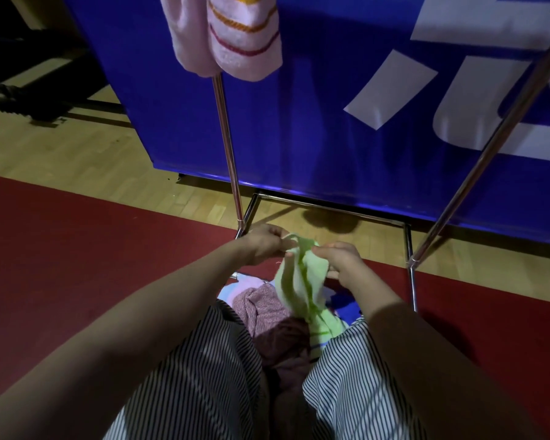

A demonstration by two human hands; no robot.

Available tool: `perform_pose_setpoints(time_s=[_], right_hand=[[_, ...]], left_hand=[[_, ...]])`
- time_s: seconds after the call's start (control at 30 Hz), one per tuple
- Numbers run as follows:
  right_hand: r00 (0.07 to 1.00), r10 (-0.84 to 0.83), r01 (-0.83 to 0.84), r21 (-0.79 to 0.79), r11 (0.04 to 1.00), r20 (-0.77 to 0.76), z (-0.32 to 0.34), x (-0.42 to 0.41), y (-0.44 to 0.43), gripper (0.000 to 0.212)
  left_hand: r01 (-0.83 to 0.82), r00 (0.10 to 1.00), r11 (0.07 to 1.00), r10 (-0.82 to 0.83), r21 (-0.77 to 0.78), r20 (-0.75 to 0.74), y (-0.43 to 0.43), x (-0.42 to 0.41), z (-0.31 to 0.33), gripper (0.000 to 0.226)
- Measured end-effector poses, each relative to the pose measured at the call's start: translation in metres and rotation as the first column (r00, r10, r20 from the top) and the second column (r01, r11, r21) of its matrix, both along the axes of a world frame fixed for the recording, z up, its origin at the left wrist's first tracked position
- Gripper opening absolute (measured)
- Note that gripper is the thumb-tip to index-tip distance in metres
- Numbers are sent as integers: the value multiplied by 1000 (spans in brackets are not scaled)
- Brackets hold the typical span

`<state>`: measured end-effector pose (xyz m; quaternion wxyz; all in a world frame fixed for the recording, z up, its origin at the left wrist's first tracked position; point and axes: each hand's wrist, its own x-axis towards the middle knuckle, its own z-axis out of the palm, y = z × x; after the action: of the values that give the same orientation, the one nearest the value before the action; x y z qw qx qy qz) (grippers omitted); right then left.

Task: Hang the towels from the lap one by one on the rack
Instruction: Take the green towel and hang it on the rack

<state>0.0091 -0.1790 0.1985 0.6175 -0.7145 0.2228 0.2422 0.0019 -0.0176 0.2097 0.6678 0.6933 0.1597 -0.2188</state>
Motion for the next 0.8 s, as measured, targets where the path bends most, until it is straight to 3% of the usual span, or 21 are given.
perform_pose_setpoints(time_s=[0.13, 0.23, 0.3, 0.37, 0.53, 0.6, 0.7, 0.8], right_hand=[[997, -58, 66, 160, 985, -54, 3, -1, 9, 9], [996, -42, 62, 263, 963, -81, 6, -1, 14, 34], [991, -20, 61, 323, 944, -129, 9, -1, 14, 55], [986, -11, 78, 395, 915, -169, 12, -1, 14, 73], [981, 69, 25, 476, 879, -179, 19, -2, 10, 96], [978, 121, -27, 476, 879, -167, 15, -1, 9, 96], [969, 198, -129, 381, 915, -146, 11, -2, 10, 78], [973, 218, -210, 95, 973, -73, 7, -6, 11, 45]], left_hand=[[16, 992, 997, -25, 69, 123, -19, -1, -4, 19], [63, 949, 938, -162, 341, 269, -22, 0, -10, 14], [92, 899, 807, -320, 584, 300, -22, 0, -13, 21], [89, 871, 716, -393, 692, 295, -26, -1, -14, 36], [141, 859, 752, -416, 644, 298, -32, -4, -18, 29], [112, 853, 761, -403, 640, 330, -25, -1, -18, 26], [128, 861, 780, -394, 612, 322, -12, 4, -20, 23], [225, 901, 844, -370, 487, 226, -1, 5, -24, 14]])
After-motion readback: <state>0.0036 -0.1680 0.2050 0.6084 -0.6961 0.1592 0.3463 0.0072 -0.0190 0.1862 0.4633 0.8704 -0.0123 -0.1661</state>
